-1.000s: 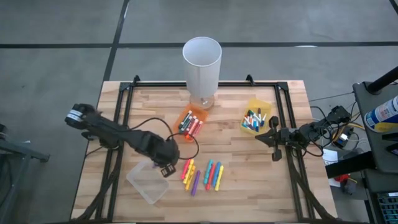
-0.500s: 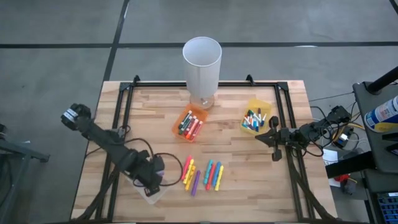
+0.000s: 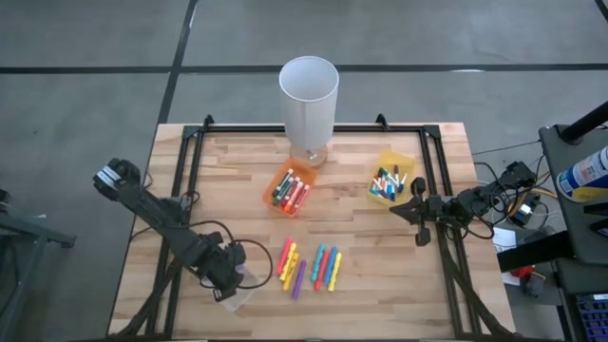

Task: Pick & Place Markers
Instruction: Put the violet highlighter pen into the white bin, then put the pink highlighter pen into the white bin

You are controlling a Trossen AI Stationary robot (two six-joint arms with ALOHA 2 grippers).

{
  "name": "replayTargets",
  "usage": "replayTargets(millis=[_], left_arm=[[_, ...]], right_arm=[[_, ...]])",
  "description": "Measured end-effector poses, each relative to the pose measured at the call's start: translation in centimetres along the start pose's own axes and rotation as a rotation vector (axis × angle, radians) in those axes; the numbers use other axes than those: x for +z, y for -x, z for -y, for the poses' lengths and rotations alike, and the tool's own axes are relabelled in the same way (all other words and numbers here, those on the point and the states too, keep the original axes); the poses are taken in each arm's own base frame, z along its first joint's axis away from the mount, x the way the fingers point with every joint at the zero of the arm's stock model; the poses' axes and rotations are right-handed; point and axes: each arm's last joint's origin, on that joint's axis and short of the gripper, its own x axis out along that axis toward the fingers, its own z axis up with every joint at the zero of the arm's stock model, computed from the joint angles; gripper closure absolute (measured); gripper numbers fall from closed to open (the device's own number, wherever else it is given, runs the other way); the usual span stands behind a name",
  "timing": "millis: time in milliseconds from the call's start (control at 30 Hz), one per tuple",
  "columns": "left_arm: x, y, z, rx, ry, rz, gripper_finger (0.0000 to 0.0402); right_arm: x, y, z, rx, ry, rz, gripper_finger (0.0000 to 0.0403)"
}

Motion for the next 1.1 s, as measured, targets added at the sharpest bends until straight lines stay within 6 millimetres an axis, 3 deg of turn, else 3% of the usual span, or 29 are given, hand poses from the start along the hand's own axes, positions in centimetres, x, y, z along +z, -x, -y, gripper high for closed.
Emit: replayTargets(millis=[300,667,1100], left_arm=[[0.21,-0.72,0.13,-0.04,0.09,0.026,0.0325],[0.27,-0.71,0.1,-0.033,0.115,0.04,0.0257],[0.69,0.18,0.64,-0.068,0.125,0.059,0.0255]], right_arm=[[0.0,0.0,0.0,0.0,0.0,0.0,0.0394],[0.0,0.0,0.0,0.0,0.0,0.0,0.0394],[0.0,0.0,0.0,0.0,0.0,0.0,0.0394]])
